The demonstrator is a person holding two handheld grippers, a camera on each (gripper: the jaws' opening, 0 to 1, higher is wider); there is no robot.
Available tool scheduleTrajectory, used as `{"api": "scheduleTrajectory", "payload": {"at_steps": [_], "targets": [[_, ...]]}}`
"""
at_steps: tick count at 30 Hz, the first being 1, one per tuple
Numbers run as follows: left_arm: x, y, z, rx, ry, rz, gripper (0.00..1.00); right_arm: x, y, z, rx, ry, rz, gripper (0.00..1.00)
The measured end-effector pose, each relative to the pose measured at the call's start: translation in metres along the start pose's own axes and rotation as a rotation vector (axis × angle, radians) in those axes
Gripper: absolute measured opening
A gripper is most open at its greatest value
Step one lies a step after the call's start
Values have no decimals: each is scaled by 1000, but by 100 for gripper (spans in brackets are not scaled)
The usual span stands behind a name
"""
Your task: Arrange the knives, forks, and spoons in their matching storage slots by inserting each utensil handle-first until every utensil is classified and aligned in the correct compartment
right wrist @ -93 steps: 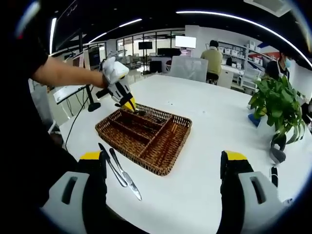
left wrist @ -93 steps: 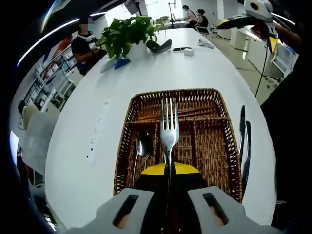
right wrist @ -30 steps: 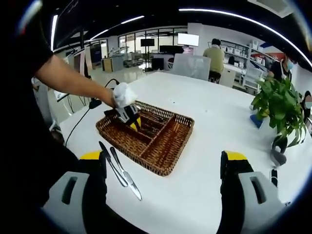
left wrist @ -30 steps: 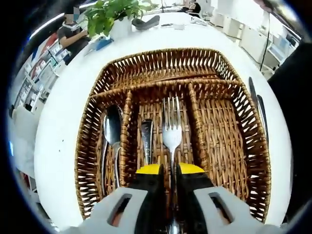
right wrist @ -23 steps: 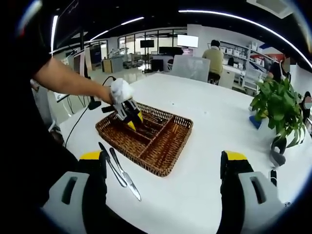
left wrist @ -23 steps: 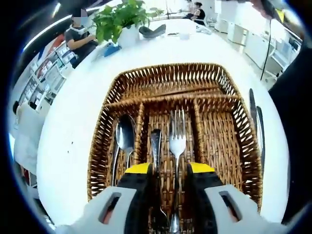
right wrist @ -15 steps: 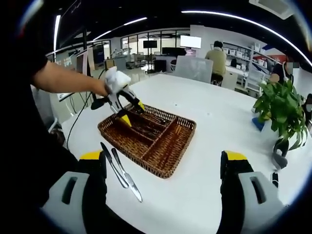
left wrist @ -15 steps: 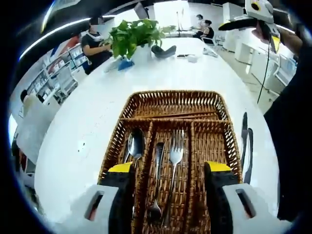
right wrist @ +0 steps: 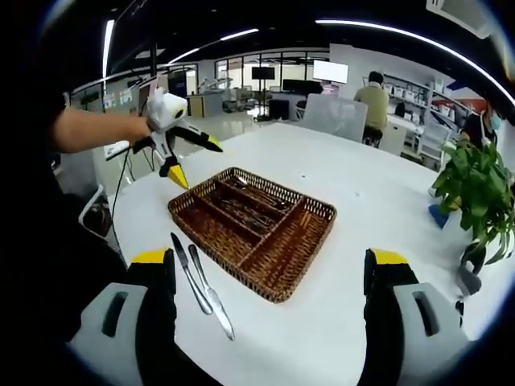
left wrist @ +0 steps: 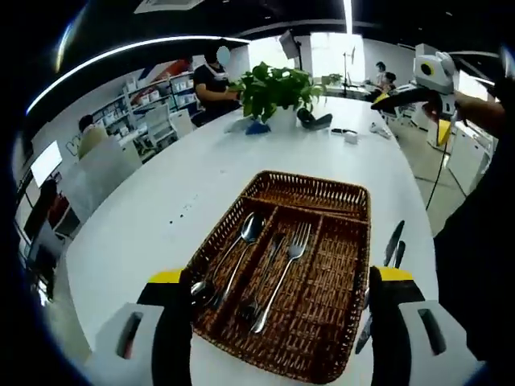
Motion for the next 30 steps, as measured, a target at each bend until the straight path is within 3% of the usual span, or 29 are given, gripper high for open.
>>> {"api": "scheduleTrajectory", "payload": {"at_steps": [3, 6, 10, 11, 12, 15, 20, 30], "targets": [[-4, 13, 3, 39, 58, 30, 99, 1, -4, -2, 7, 10, 12, 100], [-6, 30, 7, 95, 163, 108, 99, -1, -9, 0, -11, 28, 6, 100], [-11, 50, 18, 133, 162, 127, 99, 4, -13, -2, 12, 2, 34, 100], [-14, 57, 21, 153, 155, 132, 99, 10, -15, -6, 39, 34, 86, 100], [-15, 62, 22, 167, 150, 132, 99, 11, -15, -7, 42, 50, 95, 100], [-25, 82, 26, 208, 138, 137, 99, 6, -17, -10, 49, 51, 33, 100], [-36, 113, 36, 276, 170, 156, 99, 9, -17, -10, 37, 53, 33, 100], [-57, 133, 56, 341, 210, 133, 99, 11, -23, -15, 52, 59, 28, 100]]}}
Point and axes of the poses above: the point that each gripper's makers call its tool centre point, and the gripper's own axes: y roughly backward along the fingers, z roughly to its right, x roughly out of its top, the point moved 4 cm from there along y, roughly backward along the fingers, and after that the axes turned 9 degrees about -x, right-handed, at the moved point
